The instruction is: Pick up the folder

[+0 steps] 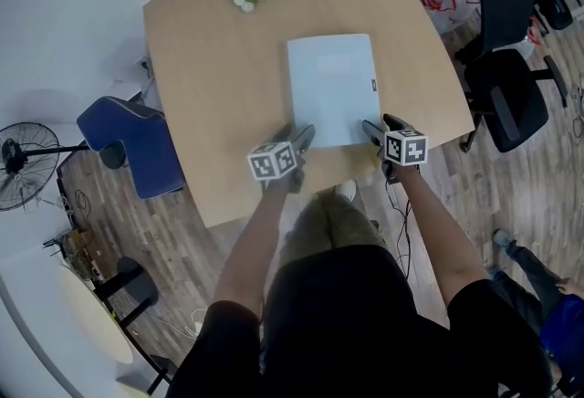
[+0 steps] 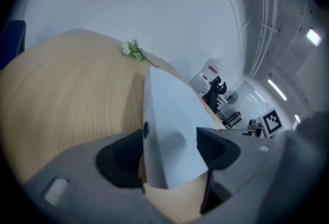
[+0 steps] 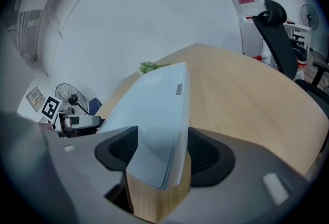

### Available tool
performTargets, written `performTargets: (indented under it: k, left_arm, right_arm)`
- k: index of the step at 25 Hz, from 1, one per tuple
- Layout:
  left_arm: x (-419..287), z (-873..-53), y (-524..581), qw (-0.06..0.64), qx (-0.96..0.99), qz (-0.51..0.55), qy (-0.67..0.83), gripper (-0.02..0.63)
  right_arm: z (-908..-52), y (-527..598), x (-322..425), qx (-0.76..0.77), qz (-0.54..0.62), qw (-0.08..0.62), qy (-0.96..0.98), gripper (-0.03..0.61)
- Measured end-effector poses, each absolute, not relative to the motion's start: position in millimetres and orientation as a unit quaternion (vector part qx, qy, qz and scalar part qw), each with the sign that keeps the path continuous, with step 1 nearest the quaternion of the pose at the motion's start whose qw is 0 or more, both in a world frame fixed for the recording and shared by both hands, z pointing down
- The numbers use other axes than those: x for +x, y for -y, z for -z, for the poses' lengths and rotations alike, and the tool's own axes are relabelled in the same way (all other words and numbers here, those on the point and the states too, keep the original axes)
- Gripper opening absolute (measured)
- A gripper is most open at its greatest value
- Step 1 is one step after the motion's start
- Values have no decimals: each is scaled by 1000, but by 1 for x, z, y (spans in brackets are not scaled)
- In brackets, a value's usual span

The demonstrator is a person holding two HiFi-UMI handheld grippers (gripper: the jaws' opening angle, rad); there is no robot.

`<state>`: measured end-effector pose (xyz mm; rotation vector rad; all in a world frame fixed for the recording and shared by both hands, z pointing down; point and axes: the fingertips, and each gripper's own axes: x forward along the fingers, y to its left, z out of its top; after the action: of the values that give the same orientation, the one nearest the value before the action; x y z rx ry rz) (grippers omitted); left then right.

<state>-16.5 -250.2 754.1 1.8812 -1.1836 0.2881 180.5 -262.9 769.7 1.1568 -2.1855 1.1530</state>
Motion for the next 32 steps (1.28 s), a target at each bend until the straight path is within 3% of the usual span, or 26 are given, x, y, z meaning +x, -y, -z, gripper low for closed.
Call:
performTargets:
  k: [6, 13, 24, 32]
  left_arm:
    - [-8, -785, 258, 478, 748, -118, 446, 346]
    - [-7, -790, 258, 479, 750, -124, 439, 339]
    - [-9, -748, 256, 410, 772, -108, 473, 327]
    - [-15, -660, 241, 315, 814, -87, 481, 327]
  right_arm:
    - [-788, 275, 172, 390, -450, 198, 778, 348]
    - [-791, 274, 168, 378, -464, 180, 781, 336]
    - [-762, 267, 163, 389, -432, 165, 797, 314]
    - [-680, 251, 155, 394, -359, 130, 836, 314]
